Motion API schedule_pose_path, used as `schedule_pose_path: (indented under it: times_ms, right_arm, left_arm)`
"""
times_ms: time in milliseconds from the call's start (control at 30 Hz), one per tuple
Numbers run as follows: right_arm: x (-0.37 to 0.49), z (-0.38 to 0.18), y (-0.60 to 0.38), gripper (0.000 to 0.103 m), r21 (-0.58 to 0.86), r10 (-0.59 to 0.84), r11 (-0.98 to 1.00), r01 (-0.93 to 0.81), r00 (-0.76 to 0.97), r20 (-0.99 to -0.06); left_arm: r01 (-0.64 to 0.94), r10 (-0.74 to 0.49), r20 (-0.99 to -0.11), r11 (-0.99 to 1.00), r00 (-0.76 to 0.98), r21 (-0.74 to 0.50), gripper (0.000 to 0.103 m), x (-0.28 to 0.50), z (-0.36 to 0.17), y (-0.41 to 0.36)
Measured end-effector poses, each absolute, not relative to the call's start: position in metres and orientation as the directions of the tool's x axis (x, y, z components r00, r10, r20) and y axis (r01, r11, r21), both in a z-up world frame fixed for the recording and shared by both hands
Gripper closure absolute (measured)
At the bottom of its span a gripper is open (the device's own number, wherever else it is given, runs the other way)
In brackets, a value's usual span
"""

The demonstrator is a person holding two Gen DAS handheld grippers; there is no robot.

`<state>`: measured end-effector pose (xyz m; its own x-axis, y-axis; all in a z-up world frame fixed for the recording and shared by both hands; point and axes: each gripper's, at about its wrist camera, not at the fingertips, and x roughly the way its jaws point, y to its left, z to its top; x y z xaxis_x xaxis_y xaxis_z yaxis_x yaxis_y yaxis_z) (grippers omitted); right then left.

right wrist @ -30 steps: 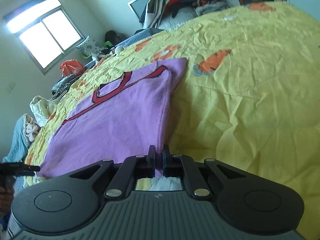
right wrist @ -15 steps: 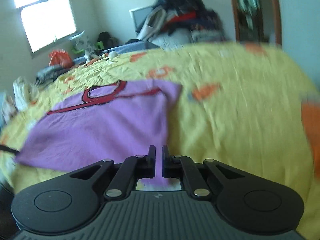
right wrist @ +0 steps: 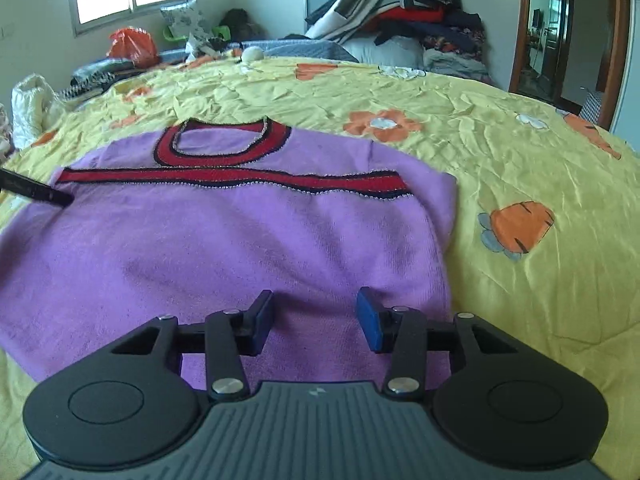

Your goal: Fold small clothes

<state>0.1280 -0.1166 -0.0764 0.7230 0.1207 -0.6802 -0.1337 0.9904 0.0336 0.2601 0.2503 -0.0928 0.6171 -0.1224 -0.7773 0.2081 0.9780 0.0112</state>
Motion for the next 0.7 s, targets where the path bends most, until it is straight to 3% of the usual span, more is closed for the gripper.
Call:
schedule_pose_path:
  times_ms: [67, 133, 200, 267, 433, 600, 700]
  right_arm:
    - [0.128, -0.071, -0.109, 0.049, 0.015, 0.088, 0.994, -0.109, 0.708, -0.701]
    - [0.123, -0.060, -0.091, 0.008, -0.007, 0.071, 0.994, -0.107, 0.707, -0.704]
    - [0.110, -0.047, -0.069, 0.000, -0.007, 0.108, 0.989, -0.149, 0.747, -0.656]
    - [0.102, -0.042, -0.043, 0.000, -0.003, 0.157, 0.978, -0.207, 0.754, -0.638]
    - [0.095, -0.050, 0.017, 0.000, 0.026, 0.222, 0.961, -0.276, 0.709, -0.669]
    - [0.107, -0.056, 0.047, 0.000, 0.049, 0.203, 0.970, -0.238, 0.680, -0.704]
    - [0.110, -0.057, 0.055, 0.000, 0.051, 0.181, 0.977, -0.208, 0.673, -0.717]
  left_arm:
    - [0.205, -0.122, -0.789, 0.979, 0.602, 0.005, 0.011, 0.265, -0.092, 0.255]
    - [0.184, -0.106, -0.784, 0.983, 0.612, 0.011, 0.011, 0.264, -0.085, 0.262]
    - [0.166, -0.116, -0.775, 0.986, 0.622, -0.015, 0.007, 0.260, -0.078, 0.275]
    - [0.149, -0.130, -0.778, 0.988, 0.615, -0.048, 0.002, 0.260, -0.074, 0.290]
    - [0.146, -0.105, -0.809, 0.989, 0.578, -0.024, 0.002, 0.269, -0.076, 0.304]
    - [0.150, -0.096, -0.829, 0.989, 0.552, -0.015, 0.002, 0.280, -0.081, 0.296]
    - [0.151, -0.139, -0.844, 0.986, 0.518, -0.070, 0.002, 0.290, -0.086, 0.296]
